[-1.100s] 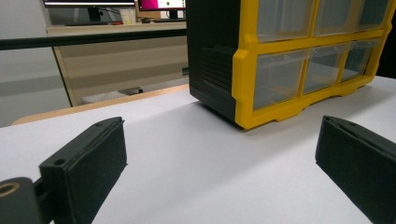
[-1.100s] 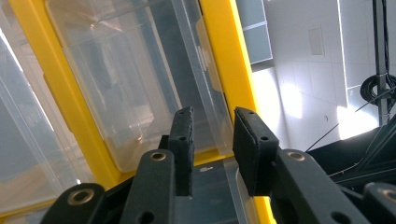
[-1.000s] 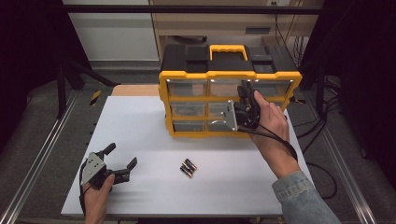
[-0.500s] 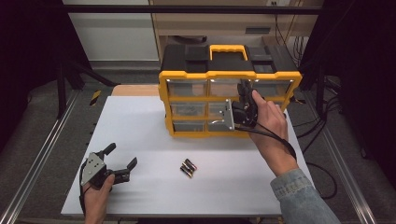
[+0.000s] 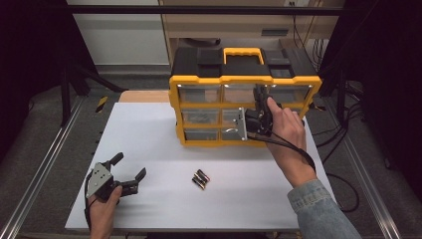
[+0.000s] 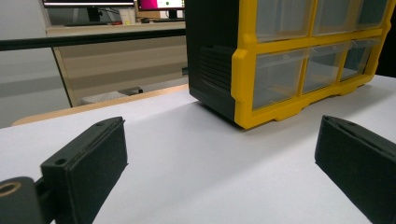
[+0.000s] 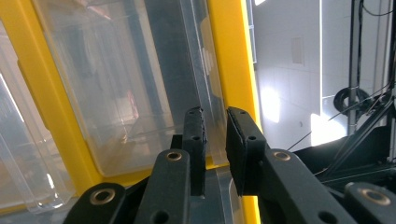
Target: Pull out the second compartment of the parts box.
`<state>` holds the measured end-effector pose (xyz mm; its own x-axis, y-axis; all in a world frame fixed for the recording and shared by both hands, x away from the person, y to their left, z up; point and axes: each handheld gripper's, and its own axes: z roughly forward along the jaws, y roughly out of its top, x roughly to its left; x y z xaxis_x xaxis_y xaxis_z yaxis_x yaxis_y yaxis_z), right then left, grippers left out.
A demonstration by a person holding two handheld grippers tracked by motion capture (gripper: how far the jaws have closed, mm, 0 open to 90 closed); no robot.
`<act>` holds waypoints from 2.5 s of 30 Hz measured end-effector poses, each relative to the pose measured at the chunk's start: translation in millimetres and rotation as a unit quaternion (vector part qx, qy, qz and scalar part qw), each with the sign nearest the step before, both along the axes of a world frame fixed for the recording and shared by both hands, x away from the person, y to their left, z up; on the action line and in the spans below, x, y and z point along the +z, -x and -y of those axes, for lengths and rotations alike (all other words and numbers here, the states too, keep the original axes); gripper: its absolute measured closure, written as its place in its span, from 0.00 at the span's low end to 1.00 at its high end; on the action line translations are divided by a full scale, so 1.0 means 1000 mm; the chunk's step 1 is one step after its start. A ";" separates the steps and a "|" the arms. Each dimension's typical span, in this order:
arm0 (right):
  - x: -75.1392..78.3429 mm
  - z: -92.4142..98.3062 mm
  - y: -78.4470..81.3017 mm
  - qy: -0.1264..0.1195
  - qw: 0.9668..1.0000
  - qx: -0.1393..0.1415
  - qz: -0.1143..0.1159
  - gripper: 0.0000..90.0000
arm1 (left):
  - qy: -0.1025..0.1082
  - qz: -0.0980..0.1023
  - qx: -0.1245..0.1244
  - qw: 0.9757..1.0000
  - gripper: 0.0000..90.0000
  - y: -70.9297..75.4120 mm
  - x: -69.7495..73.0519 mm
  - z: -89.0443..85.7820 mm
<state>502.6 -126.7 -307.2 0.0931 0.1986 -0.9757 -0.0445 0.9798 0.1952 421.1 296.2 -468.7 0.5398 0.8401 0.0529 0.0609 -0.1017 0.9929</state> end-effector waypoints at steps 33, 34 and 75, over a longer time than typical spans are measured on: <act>-0.006 0.002 0.026 0.017 1.000 0.003 0.025 0.91 | 0.001 0.001 0.003 1.000 0.02 0.000 0.001 -0.001; -0.006 0.003 0.030 0.018 1.000 0.003 0.025 0.91 | 0.002 0.002 0.003 1.000 0.02 0.000 0.001 -0.001; -0.006 0.003 0.077 0.022 1.000 0.008 0.020 0.91 | 0.002 0.004 0.002 1.000 0.02 0.001 0.002 0.000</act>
